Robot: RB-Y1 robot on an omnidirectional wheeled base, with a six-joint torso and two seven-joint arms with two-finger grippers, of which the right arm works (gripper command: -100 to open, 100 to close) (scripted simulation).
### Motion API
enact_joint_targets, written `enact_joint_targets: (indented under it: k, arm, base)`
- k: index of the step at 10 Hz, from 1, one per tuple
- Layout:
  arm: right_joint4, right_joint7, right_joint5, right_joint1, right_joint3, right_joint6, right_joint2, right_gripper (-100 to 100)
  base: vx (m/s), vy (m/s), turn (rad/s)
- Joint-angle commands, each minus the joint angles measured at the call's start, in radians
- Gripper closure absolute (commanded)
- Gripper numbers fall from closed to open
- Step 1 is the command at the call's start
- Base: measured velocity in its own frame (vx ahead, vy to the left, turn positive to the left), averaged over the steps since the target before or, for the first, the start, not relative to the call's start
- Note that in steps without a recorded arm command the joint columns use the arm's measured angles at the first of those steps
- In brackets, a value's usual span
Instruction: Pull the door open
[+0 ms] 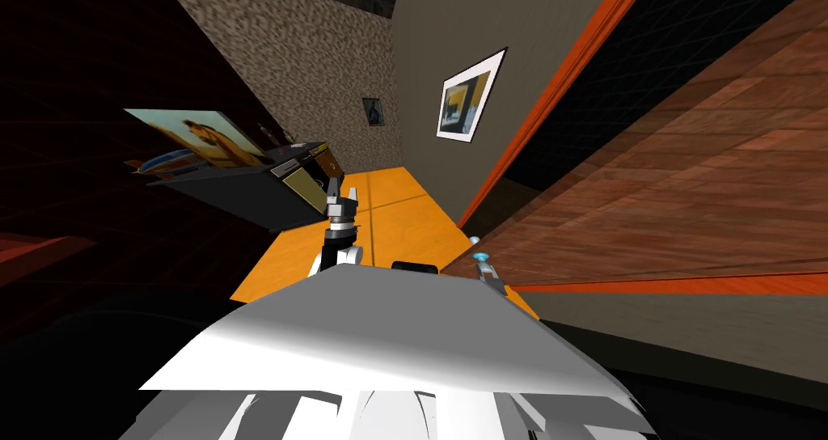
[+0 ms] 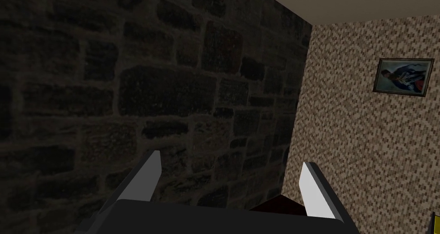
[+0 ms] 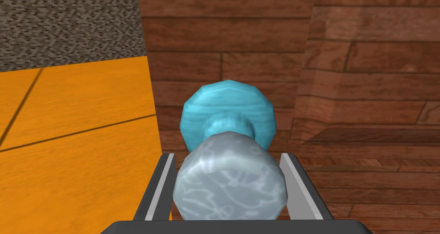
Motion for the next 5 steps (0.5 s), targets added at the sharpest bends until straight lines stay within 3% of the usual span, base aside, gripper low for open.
enact_joint_targets:
  k: [1,5]
  arm:
    - [0.035,-0.016,0.011,0.002,0.015,-0.038,0.005,100]
    - [0.106,-0.046,0.029,0.005,0.038,-0.109,0.014,100]
  base:
    - [0.008,0.007,0.044]
    - [-0.008,0.002,0.032]
